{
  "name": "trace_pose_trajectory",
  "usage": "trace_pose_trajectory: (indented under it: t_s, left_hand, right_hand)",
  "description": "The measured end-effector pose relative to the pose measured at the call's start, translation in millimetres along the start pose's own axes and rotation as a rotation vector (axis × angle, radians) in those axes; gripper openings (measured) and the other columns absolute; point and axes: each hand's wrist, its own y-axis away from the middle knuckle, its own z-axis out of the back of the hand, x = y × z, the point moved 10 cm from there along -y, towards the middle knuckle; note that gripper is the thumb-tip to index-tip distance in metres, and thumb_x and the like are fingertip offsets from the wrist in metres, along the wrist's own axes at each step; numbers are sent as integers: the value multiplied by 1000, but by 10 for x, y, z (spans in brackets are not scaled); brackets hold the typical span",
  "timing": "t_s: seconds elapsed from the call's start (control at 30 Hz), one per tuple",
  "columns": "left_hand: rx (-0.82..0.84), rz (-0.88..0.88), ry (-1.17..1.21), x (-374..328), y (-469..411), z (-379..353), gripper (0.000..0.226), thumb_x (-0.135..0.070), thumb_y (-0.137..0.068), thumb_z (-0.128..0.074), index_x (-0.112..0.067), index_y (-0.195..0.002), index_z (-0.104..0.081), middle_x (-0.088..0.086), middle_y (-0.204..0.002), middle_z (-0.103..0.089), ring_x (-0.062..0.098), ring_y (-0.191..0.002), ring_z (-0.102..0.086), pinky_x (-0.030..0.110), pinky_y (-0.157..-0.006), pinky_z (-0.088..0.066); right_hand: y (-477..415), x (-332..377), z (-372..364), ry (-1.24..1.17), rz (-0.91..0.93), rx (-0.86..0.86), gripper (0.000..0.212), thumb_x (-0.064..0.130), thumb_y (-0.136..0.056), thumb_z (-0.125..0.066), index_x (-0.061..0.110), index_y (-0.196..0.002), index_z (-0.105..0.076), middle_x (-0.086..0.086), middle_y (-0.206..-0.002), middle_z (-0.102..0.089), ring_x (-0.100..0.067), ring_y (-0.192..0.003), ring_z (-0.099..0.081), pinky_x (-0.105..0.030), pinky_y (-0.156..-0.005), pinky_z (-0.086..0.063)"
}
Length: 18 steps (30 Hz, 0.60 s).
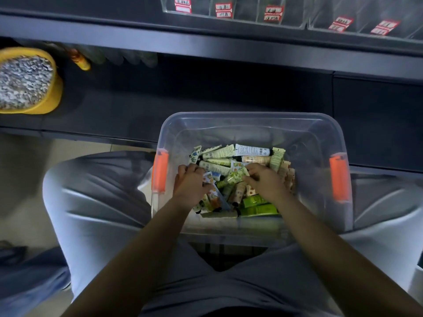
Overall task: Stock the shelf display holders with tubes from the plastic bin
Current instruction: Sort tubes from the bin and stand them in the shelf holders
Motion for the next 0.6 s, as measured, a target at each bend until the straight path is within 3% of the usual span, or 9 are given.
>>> trace_pose_trajectory:
  t_s: [0.13, 0.27, 0.37, 0.47, 0.6]
  left_hand:
    - [-28, 41, 104, 18, -19, 54, 47, -39, -84, -64, -14, -123, -54, 4, -124, -49, 26, -117, -33, 33, -96, -32]
    - [-34, 82, 198, 35, -39, 66, 38, -34, -83, -67, -14, -114, -57, 6, -114, -54, 26, -113, -40, 33, -91, -35]
    - [-78, 75, 434, -8, 11, 145, 20, -21, -82, -70, -14, -96, -57, 4, -88, -60, 24, -92, -56, 24, -70, -40]
    - [-154, 98, 608, -22, 89, 306, 21, -12, -85, -67, -12, -104, -57, -3, -80, -55, 10, -72, -52, 13, -56, -36]
    - [-225, 105, 742, -29, 155, 509, 30, -18, -86, -68, -9, -113, -58, 7, -92, -63, 18, -75, -61, 16, -59, -47]
  right_hand:
    - [-17, -82, -41, -186, -81, -7, 40, 22, -88, -66, 10, -125, -56, -13, -116, -63, -23, -101, -59, -27, -78, -45]
    - [-5, -80, -145, -189, -105, 3, 40, 19, -88, -66, 4, -123, -58, -14, -116, -61, -21, -101, -56, -22, -79, -38]
    - [5, -64, -114, -262, -105, -27, 36, 17, -88, -65, 3, -121, -60, -13, -116, -61, -21, -103, -55, -21, -81, -37]
    - [40, -51, 54, -365, -92, -98, 30, 14, -89, -63, 2, -117, -61, -9, -110, -61, -19, -103, -56, -24, -82, -39]
    - [185, 9, 399, -435, -22, -267, 21, 13, -89, -63, 3, -107, -64, -2, -97, -62, -15, -93, -57, -25, -79, -41]
